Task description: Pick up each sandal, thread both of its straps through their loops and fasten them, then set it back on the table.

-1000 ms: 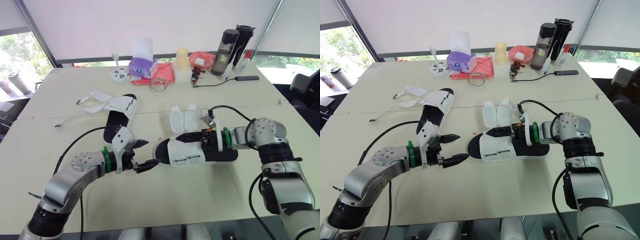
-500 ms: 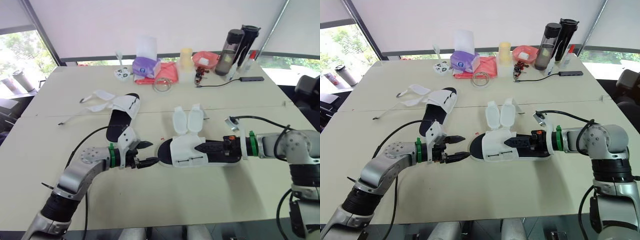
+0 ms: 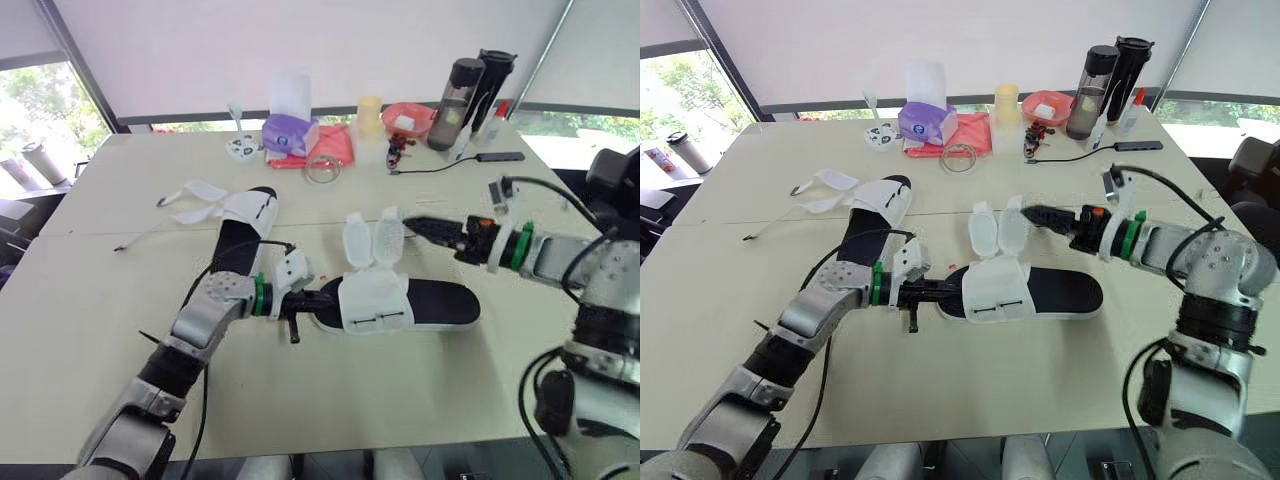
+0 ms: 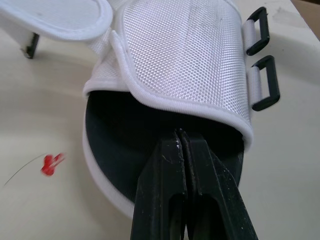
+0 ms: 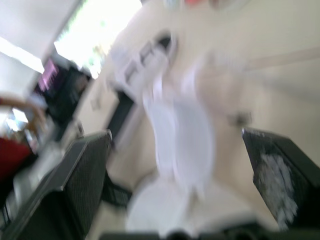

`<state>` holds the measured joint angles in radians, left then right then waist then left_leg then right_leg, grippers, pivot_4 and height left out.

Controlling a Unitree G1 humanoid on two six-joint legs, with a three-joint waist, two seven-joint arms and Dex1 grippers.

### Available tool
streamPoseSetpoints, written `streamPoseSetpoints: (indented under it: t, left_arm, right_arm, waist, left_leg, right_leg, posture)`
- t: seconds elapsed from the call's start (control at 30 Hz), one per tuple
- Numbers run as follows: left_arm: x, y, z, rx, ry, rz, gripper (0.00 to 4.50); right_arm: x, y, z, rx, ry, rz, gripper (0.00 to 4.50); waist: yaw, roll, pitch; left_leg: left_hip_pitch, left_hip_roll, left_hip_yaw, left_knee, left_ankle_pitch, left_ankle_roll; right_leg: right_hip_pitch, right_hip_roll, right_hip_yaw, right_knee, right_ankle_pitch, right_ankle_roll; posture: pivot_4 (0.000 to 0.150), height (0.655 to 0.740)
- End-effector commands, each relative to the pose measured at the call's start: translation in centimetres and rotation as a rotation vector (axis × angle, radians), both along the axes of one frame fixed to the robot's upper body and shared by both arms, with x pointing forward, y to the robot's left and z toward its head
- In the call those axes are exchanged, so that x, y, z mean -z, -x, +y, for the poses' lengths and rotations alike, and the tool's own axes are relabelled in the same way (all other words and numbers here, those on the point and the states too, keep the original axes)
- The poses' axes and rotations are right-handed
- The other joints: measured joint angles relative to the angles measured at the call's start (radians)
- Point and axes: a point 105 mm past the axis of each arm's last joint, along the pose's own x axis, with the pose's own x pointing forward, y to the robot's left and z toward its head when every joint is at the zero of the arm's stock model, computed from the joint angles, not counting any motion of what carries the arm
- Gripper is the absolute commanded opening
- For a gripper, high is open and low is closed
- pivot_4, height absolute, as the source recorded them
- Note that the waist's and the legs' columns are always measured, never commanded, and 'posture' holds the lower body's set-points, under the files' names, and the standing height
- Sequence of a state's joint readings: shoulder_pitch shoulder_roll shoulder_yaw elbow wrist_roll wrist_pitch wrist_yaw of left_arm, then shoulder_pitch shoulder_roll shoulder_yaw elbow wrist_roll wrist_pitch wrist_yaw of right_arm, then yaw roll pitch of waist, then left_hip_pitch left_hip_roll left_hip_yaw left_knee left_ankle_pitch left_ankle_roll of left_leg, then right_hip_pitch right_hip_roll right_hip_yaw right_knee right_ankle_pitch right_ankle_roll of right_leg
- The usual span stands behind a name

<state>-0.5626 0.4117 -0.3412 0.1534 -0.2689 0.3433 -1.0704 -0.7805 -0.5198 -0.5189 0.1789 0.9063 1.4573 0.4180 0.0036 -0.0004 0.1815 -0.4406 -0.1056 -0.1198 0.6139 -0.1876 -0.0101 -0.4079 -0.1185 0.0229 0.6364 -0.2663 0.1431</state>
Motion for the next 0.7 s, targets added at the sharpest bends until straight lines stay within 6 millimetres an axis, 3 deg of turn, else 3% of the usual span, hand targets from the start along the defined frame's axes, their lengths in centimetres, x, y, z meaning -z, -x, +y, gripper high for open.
streamPoseSetpoints:
  t: [0.03,0.13,0.57,0.7]
  left_arm:
    - [0.1,0.0,-0.8,0.069,-0.053,-0.035,0.05]
    - [0.4,0.0,-1.2,0.103,-0.077,-0.048,0.05]
    - [0.3,-0.1,-1.6,0.101,-0.06,-0.08,0.05]
    - [0.3,0.0,-1.5,0.095,-0.061,-0.092,0.05]
  right_arm:
    - [-0.7,-2.4,-0.5,0.113,-0.13,0.079,4.5]
    - [-0.9,-3.4,0.3,0.115,-0.196,0.146,4.5]
    - [-0.4,-4.7,2.8,0.075,-0.241,0.28,4.5]
    - [-0.3,-4.4,2.6,0.074,-0.229,0.286,4.5]
  waist:
    - [0.0,0.0,0.0]
    - [0.002,0.001,0.0]
    - [-0.009,0.001,0.0]
    - [-0.017,0.001,0.0]
  left_leg:
    - [0.0,0.0,0.0,0.0,0.0,0.0]
    - [0.0,0.0,0.0,0.0,0.0,-0.001]
    - [0.001,-0.001,0.0,0.002,0.001,-0.001]
    - [0.001,-0.001,0.0,0.001,0.001,-0.001]
  right_leg:
    - [0.0,0.0,0.0,0.0,0.0,0.0]
    - [-0.001,0.0,0.0,0.001,0.001,0.0]
    - [-0.002,-0.001,0.0,0.01,0.001,0.0]
    - [-0.002,-0.001,0.0,0.011,0.001,0.0]
  posture:
    - [0.15,0.74]
    - [0.15,0.74]
    - [0.15,0.74]
    - [0.15,0.74]
